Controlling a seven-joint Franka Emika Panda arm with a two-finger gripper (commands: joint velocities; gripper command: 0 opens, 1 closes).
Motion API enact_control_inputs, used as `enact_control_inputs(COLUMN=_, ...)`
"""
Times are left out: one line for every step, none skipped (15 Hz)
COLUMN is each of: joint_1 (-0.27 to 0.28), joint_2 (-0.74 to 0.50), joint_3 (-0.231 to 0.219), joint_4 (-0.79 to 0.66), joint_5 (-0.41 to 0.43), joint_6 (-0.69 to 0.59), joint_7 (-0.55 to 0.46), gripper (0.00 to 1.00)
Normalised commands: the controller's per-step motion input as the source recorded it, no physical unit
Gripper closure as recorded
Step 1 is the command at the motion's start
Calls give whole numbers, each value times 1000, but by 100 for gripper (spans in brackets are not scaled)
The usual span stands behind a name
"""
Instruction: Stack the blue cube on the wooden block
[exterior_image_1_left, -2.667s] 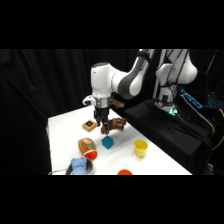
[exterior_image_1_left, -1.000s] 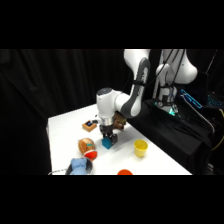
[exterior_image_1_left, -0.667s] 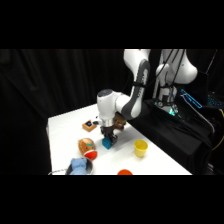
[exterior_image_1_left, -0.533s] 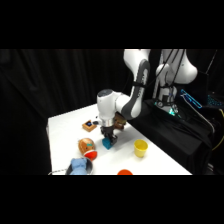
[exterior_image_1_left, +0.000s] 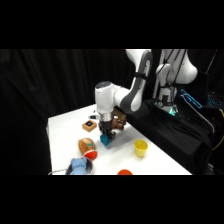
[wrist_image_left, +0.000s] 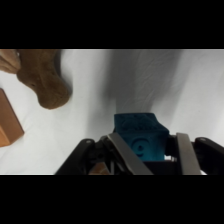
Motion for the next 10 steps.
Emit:
enact_control_inputs(joint_1=30, joint_2=-388, joint_3=-38, joint_4=-52, joint_5=-100, joint_6=-390, joint_7=95, gripper=74)
enact_control_inputs(joint_1=10, joint_2=-352, joint_3=-34, joint_4=-15, joint_5=-81, joint_6=-384, joint_7=78, gripper=74)
enact_control_inputs(joint_1=-14, joint_2=-317, joint_3=-28, joint_4=25, joint_5=-52, joint_6=-391, joint_7=56, gripper=74)
enact_control_inputs(joint_1=-35, joint_2=-291, joint_3=-24, joint_4=54, joint_5=-27, joint_6=-386, joint_7=31, gripper=74)
enact_control_inputs(joint_1=-50, joint_2=-267, joint_3=-33, joint_4=86, joint_5=-14, joint_6=-386, joint_7=22, gripper=74)
enact_control_inputs(joint_1=-51, joint_2=-232, joint_3=-43, joint_4=108, joint_5=-18, joint_6=-369, joint_7=22, gripper=74)
enact_control_inputs(joint_1=-65, joint_2=-197, joint_3=-56, joint_4=142, joint_5=-9, joint_6=-355, joint_7=19, gripper=74)
enact_control_inputs(joint_1=-83, joint_2=-162, joint_3=-68, joint_4=174, joint_5=2, joint_6=-348, joint_7=12, gripper=74)
enact_control_inputs(joint_1=-88, joint_2=-130, joint_3=-76, joint_4=190, joint_5=-1, joint_6=-326, joint_7=14, gripper=74)
enact_control_inputs(joint_1=-101, joint_2=-101, joint_3=-84, joint_4=207, joint_5=5, joint_6=-309, joint_7=6, gripper=74)
